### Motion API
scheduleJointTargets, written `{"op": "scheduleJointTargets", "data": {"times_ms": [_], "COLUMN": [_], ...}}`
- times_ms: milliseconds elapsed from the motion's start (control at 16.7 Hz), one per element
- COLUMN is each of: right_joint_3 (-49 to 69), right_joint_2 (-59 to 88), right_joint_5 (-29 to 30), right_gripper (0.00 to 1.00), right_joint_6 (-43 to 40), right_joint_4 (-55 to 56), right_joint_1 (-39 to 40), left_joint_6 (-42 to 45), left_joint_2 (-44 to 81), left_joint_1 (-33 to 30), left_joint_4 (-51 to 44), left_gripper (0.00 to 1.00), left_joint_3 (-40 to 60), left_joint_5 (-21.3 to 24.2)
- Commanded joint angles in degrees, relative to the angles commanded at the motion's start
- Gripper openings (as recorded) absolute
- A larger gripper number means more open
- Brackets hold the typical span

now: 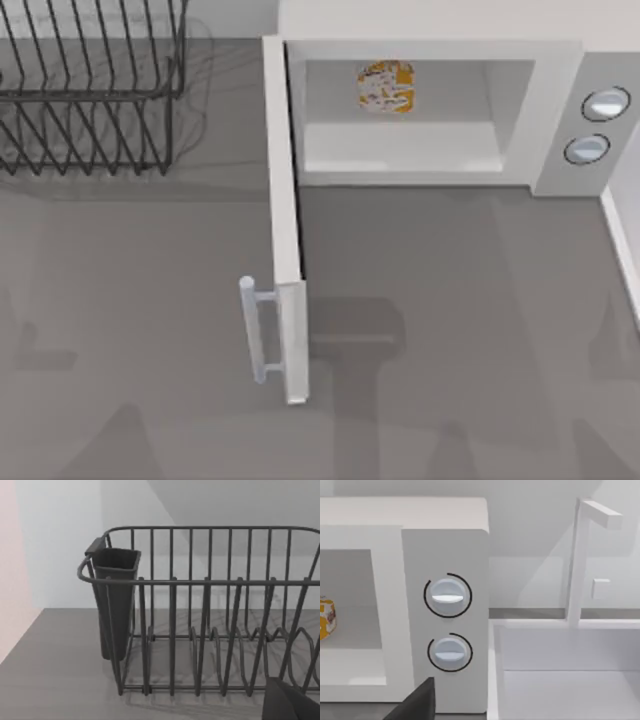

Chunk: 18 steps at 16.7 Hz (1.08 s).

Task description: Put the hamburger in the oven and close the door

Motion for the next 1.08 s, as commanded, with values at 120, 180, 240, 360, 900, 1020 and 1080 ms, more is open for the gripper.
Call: {"op": "scheduleJointTargets", "data": {"times_ms": [120,180,240,360,900,1020,1080], "right_joint_3": [0.0,0.0,0.0,0.0,0.0,0.0,0.0], "right_joint_2": [0.0,0.0,0.0,0.0,0.0,0.0,0.0], "right_joint_5": [0.0,0.0,0.0,0.0,0.0,0.0,0.0], "right_gripper": [1.0,1.0,1.0,1.0,1.0,1.0,1.0], "right_joint_6": [0.0,0.0,0.0,0.0,0.0,0.0,0.0], "right_joint_4": [0.0,0.0,0.0,0.0,0.0,0.0,0.0], "right_joint_1": [0.0,0.0,0.0,0.0,0.0,0.0,0.0], "left_joint_6": [0.0,0.0,0.0,0.1,0.2,-1.0,-1.9], "left_joint_2": [0.9,1.8,2.7,4.4,7.8,9.5,10.9], "left_joint_1": [1.0,2.3,4.0,8.0,14.4,12.7,11.0], "left_joint_4": [0.7,1.5,2.2,3.5,6.0,4.2,2.5], "left_gripper": [0.0,0.0,0.0,0.0,0.0,0.0,0.0], "left_joint_3": [0.2,0.3,0.5,0.8,1.4,3.1,4.7], "left_joint_5": [1.0,2.3,4.0,8.0,14.5,12.7,11.1]}}
